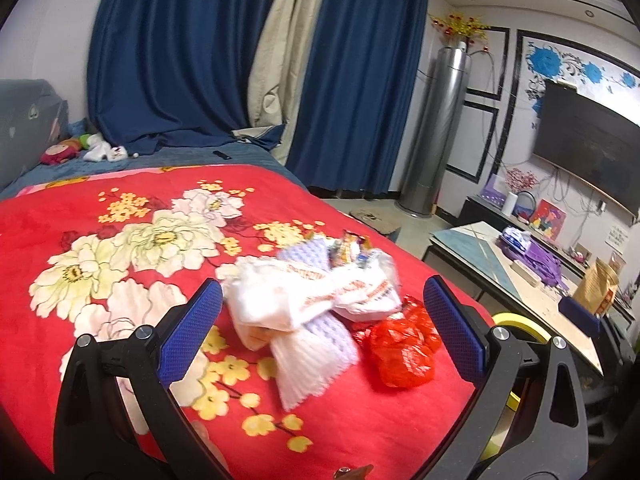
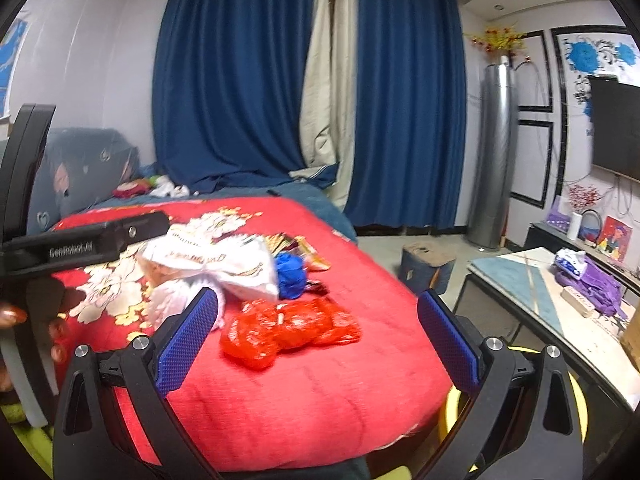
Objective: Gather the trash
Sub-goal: 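Grasp the red plastic bag with the right gripper while the left grasps the white bag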
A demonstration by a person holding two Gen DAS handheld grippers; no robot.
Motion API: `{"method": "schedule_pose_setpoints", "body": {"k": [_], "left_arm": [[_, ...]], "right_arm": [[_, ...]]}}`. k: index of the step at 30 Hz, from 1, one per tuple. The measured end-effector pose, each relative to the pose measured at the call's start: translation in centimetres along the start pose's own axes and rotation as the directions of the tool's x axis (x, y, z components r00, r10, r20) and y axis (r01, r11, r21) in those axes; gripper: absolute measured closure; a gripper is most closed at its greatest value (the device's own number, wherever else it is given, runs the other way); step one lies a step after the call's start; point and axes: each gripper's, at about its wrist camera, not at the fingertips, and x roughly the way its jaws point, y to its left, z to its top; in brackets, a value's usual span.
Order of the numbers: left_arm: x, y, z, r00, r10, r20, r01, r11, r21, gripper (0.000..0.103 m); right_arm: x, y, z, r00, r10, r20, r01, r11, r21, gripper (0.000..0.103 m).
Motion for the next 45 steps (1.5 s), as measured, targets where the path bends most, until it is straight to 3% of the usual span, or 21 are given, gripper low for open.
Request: {"method": "schedule_pose_setpoints", "body": {"k": [6, 13, 18, 31, 36, 38, 45], "left_arm": [[0.5, 2.2, 0.5, 1.000, 0.018, 0.006, -0.018, 0.999, -0.028, 0.011], [1.5, 4.2, 0.4, 0.999, -0.037, -0.030, 0.035, 0.997, -0.065, 0.011], [2.5, 5.0, 0.2, 0.994, -0.100, -0.052, 0.097, 0.993, -0.068, 0.011], [6.4, 6.3, -0.4, 0.965, -0.204, -0.163, 0.177, 0.970, -0.165, 0.011], [6.9, 6.4, -0.7, 0.956, -0.220, -0.196, 0.186, 0.966, -0.178, 0.030], [7.0, 6.3, -0.7, 0.954, -0.218, -0.204, 0.184, 0.967, -0.175, 0.038], [6.5, 6.1, -0.6, 0.954, -0.225, -0.200, 0.195, 0.968, -0.161, 0.048]], "right_arm": [[1.9, 1.8, 0.0, 0.997, 0.058, -0.046, -0.060, 0.997, -0.038, 0.006], [5.0, 3.8, -0.4, 0.986, 0.100, -0.136, -0.109, 0.992, -0.063, 0.007], [7.2, 4.7, -1.2, 0.971, 0.119, -0.206, -0.136, 0.988, -0.072, 0.029], [9.6, 4.7, -2.9, 0.937, 0.160, -0.311, -0.168, 0.986, 0.001, 0.071], [9.2, 4.3, -2.7, 0.939, 0.170, -0.299, -0.174, 0.985, 0.011, 0.085], [8.8, 4.0, -2.6, 0.943, 0.170, -0.286, -0.172, 0.985, 0.016, 0.086], [7.3, 3.0, -2.2, 0.960, 0.151, -0.236, -0.152, 0.988, 0.011, 0.089]]}}
